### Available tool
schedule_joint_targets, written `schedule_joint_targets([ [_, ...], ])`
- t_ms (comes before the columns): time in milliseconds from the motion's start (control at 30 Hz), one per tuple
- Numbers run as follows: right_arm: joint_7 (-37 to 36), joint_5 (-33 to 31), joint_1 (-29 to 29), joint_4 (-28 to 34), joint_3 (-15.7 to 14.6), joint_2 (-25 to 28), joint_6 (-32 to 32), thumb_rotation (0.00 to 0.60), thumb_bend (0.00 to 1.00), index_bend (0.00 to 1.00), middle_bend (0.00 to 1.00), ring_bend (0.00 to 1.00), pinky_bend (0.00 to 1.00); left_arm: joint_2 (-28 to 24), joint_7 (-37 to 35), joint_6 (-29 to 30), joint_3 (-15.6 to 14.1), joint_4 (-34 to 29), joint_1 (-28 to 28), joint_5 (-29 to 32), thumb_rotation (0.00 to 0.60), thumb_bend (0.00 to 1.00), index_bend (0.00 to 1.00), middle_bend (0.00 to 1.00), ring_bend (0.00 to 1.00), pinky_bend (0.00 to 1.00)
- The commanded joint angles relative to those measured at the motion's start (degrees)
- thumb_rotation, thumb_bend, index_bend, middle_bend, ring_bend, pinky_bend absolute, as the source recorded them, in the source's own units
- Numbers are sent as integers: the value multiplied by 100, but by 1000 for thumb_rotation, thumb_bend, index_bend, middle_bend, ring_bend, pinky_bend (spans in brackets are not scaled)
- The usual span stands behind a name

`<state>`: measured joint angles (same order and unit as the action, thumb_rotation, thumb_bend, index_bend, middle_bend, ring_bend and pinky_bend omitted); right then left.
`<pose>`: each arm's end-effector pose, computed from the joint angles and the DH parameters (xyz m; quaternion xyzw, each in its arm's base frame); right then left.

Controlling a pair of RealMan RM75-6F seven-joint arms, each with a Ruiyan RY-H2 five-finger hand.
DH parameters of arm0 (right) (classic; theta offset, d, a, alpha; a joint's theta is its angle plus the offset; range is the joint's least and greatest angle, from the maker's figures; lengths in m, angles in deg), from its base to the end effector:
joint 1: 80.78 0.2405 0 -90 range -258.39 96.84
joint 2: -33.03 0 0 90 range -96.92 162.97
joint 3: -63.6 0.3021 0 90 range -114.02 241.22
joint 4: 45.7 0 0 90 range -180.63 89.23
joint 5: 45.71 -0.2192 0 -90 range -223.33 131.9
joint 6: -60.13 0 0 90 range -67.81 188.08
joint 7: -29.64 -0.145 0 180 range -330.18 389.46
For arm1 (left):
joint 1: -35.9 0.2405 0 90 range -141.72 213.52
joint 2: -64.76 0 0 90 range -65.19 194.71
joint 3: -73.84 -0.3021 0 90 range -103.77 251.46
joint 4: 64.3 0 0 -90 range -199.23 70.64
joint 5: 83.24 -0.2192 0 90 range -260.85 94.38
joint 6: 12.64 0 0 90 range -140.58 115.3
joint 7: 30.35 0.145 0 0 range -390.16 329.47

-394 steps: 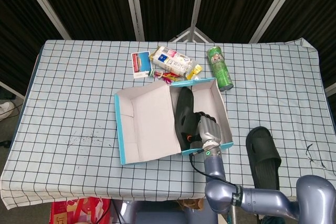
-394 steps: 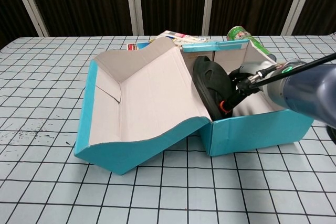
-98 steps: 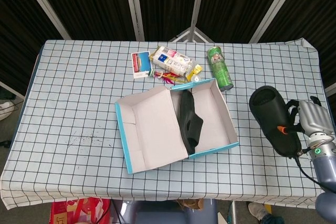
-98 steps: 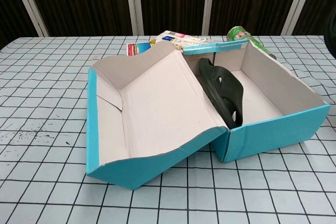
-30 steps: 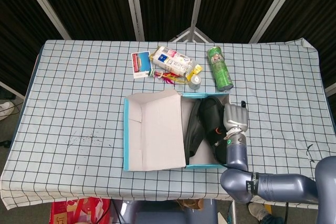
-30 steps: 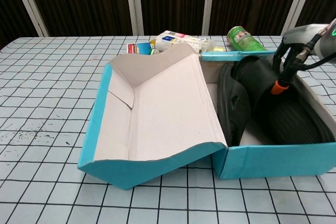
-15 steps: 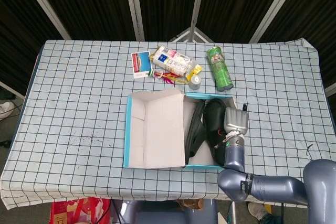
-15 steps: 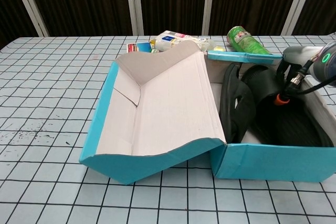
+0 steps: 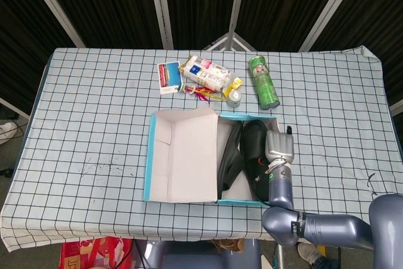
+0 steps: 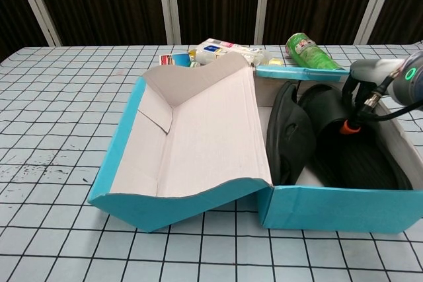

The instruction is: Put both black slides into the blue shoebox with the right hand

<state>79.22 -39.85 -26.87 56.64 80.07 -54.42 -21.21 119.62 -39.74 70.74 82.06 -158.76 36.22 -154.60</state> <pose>-0.1637 -0.3765 0.0072 0.5988 -0.5269 0.1777 0.5764 -0.3953 0.1670 0.2529 -0.4636 -0.4450 -0.3666 0.6728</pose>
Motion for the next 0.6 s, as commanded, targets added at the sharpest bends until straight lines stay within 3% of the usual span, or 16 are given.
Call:
schedule_joint_targets([
  [33,-48,31,-69,258,186,179,45,600,471,362,390,348,0,-5,-7,14,-4,-5,8,-11,600,373,129,11,0,92],
  [167,-26,-54,-119,436,278,338,117,600,415,264,247,252,0,-11,-32,35,-3,-1,23,-11,600,373,129,11,0,92],
  [333,268,-501,-93,624,356,600,312,600,252,136,75,132,0,-12,-48,35,4,5,22,-6,600,374,129,12,0,92],
  [600,810,-1196,74,857,378,927,496,600,165,12,3,48,0,-11,-44,43,-1,2,25,-19,600,374,129,11,0,92],
])
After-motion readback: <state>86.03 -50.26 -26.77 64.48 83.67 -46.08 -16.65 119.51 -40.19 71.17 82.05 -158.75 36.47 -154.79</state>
